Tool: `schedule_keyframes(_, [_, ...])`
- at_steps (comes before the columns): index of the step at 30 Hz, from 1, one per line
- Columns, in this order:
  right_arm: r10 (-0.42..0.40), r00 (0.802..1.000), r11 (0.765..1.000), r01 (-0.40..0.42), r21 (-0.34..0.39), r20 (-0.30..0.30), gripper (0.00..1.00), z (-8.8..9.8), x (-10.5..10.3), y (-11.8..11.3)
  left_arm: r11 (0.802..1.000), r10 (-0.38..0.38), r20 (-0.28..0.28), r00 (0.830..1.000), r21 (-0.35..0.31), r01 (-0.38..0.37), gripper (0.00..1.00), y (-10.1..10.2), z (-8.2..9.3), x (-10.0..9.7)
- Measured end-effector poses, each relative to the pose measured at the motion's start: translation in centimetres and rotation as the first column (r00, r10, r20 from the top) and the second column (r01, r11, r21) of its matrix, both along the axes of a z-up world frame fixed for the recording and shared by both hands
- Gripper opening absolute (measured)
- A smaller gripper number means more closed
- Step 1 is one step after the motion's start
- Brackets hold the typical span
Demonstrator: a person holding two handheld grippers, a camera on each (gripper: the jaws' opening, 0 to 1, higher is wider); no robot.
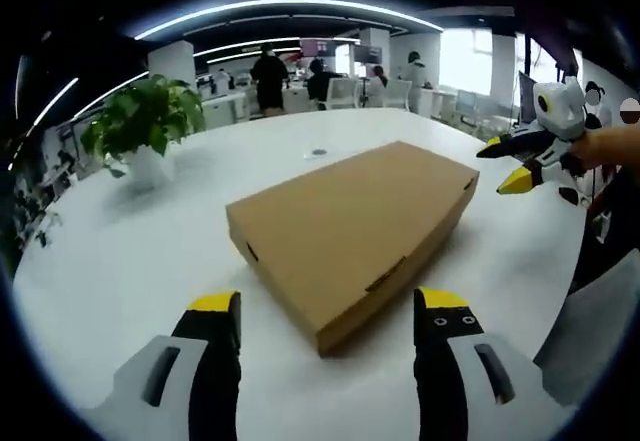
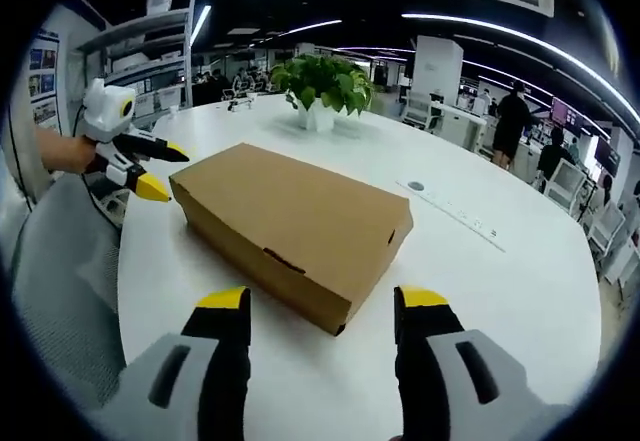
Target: Operate the shoe box by opening the lid, removing the specified soft item, and placing it in the target area until the item is outside and the box remains undamaged.
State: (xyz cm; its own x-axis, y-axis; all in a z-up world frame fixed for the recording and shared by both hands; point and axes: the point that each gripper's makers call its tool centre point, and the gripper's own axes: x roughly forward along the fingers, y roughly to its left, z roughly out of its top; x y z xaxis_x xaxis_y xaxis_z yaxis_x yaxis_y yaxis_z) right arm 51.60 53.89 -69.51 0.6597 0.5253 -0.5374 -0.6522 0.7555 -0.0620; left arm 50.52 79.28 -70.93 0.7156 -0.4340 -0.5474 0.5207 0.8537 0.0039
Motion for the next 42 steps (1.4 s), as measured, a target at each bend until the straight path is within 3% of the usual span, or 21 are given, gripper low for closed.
schedule_keyframes(20, [0.052, 0.997, 0.998, -0.053, -0.031, -0.056, 0.49, -2.6, 2.0, 0.3, 0.999, 0.046, -0.022, 0.999, -0.008, -0.046, 0.64, -1.4, -0.9, 0.7])
schedule_keyframes(34, [0.092, 0.993, 0.995, -0.094, -0.020, -0.077, 0.45, -3.2, 2.5, 1.6, 0.999, 0.043, -0.031, 0.999, -0.013, -0.043, 0.63, -1.7, -1.5, 1.2])
schedule_keyframes(42, [0.072, 0.995, 0.997, -0.073, -0.015, -0.076, 0.45, -3.2, 2.4, 1.6, 1.000, 0.028, -0.016, 0.999, -0.003, -0.028, 0.62, -1.6, -1.6, 1.1])
